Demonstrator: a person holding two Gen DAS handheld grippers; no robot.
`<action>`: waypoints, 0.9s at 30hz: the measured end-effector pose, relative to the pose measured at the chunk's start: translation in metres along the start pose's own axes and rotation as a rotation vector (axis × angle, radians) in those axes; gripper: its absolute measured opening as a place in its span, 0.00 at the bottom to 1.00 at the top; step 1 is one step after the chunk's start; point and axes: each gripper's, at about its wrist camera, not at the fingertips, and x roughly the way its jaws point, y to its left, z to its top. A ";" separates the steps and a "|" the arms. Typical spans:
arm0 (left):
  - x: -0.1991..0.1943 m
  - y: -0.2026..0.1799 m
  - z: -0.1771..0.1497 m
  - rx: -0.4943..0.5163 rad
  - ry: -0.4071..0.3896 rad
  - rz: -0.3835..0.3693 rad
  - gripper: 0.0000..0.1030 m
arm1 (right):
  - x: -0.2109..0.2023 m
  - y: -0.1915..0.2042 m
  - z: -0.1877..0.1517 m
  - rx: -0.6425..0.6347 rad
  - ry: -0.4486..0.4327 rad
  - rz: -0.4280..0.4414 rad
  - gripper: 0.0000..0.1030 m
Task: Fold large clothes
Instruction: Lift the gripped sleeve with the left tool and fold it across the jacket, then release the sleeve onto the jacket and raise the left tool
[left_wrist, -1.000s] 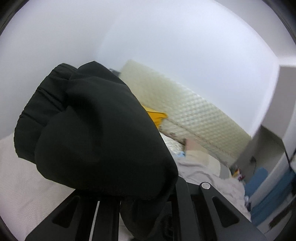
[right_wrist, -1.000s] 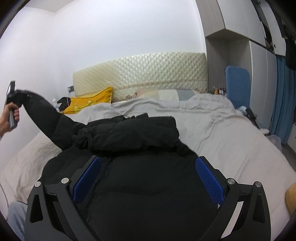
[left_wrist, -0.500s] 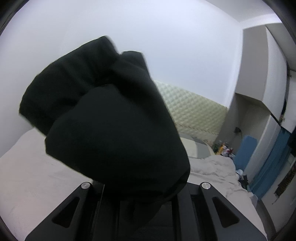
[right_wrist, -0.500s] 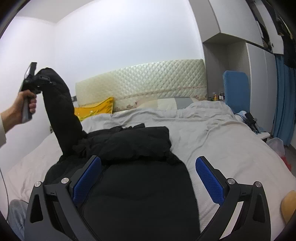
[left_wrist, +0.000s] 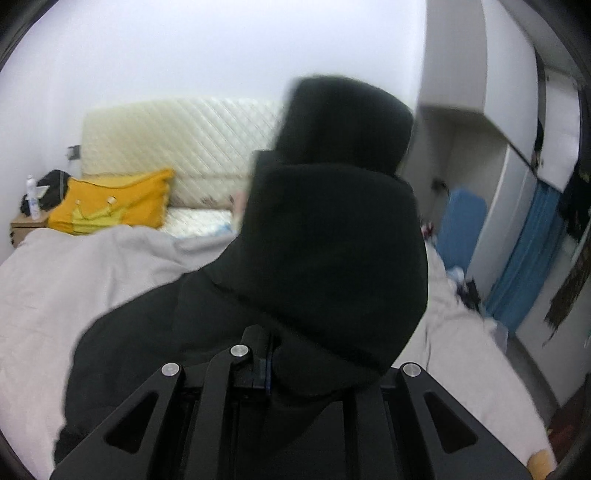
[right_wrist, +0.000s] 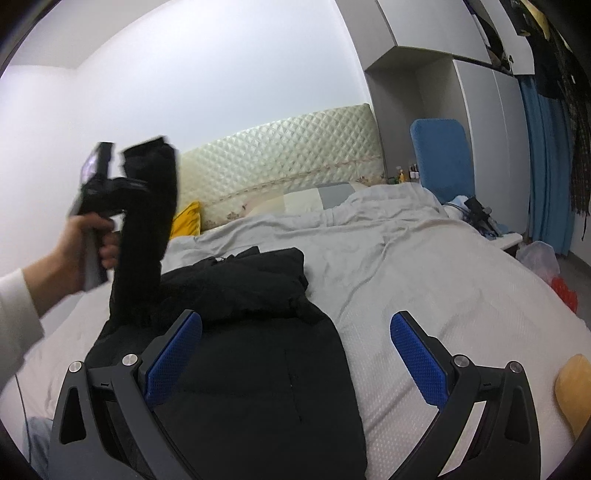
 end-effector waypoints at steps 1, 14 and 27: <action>0.011 -0.012 -0.009 0.019 0.018 -0.002 0.12 | 0.001 -0.001 0.000 0.002 0.000 0.003 1.00; 0.130 -0.094 -0.120 0.292 0.239 0.051 0.18 | 0.028 -0.022 -0.006 0.067 0.023 0.050 1.00; 0.154 -0.094 -0.128 0.358 0.270 0.027 0.65 | 0.036 -0.029 -0.009 0.088 0.042 0.034 1.00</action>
